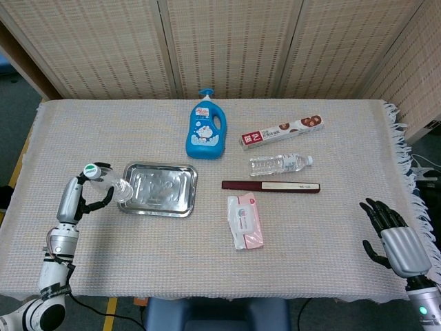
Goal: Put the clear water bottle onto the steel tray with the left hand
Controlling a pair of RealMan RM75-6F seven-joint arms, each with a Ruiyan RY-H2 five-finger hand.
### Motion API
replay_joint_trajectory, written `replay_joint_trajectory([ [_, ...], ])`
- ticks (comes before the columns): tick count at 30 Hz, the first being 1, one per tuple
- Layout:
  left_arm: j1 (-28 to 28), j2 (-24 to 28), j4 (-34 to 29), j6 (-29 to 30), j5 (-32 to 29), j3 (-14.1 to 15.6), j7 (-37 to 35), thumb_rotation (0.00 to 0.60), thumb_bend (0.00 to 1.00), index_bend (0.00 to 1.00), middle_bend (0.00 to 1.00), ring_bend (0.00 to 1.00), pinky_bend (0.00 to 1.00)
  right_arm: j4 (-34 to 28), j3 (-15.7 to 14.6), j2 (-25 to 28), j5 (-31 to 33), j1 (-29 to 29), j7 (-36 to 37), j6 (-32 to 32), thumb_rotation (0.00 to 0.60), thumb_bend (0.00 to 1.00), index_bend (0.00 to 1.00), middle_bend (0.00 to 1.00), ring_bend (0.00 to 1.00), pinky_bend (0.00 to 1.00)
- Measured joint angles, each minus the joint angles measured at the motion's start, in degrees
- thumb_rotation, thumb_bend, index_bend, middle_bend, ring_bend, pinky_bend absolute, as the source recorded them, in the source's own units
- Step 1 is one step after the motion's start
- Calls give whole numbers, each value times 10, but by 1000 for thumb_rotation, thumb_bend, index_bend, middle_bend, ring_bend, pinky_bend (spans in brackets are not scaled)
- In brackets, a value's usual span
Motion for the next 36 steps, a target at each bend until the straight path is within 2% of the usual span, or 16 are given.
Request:
replay_joint_trajectory([
  [2, -3, -11, 21, 16, -1, 2, 78, 600, 440, 486, 574, 372, 450, 0, 0, 0, 1, 0, -1, -1, 600, 176, 0, 0, 0, 146],
  [6, -12, -47, 103, 68, 15, 12, 258, 600, 440, 513, 596, 395, 478, -1, 0, 0, 2, 1, -2, -2, 600, 176, 0, 0, 0, 146],
  [9, -16, -63, 169, 90, 29, 19, 338, 600, 440, 518, 604, 401, 497, -1, 0, 0, 3, 1, -4, -4, 600, 176, 0, 0, 0, 146],
  [12, -18, -70, 189, 91, 33, 23, 360, 600, 440, 518, 605, 402, 496, -2, 0, 1, 2, 1, -3, -4, 600, 176, 0, 0, 0, 146],
  [14, -18, -69, 178, 85, 32, 24, 346, 600, 440, 517, 604, 402, 496, -2, 0, 0, 3, 1, -4, -3, 600, 176, 0, 0, 0, 146],
  [17, -17, -63, 140, 66, 27, 24, 281, 600, 442, 512, 600, 402, 495, -3, 0, 1, 3, 1, -3, -5, 600, 176, 0, 0, 0, 146],
  [25, -6, -25, 18, -11, 1, 6, -11, 600, 442, 508, 594, 402, 492, -4, 0, 2, 5, 2, -5, -7, 600, 176, 0, 0, 0, 146],
  [28, -2, 1, -20, -57, -7, 0, -102, 600, 441, 506, 591, 401, 490, -4, 0, 1, 7, 2, -6, -9, 600, 176, 0, 0, 0, 146],
  [31, 0, 12, -31, -84, -11, -3, -139, 600, 441, 506, 591, 401, 490, -4, 0, 1, 6, 2, -6, -9, 600, 176, 0, 0, 0, 146],
  [36, 0, 14, -28, -81, -18, -5, -102, 600, 441, 506, 592, 401, 490, -4, 0, 1, 7, 2, -6, -9, 600, 176, 0, 0, 0, 146],
])
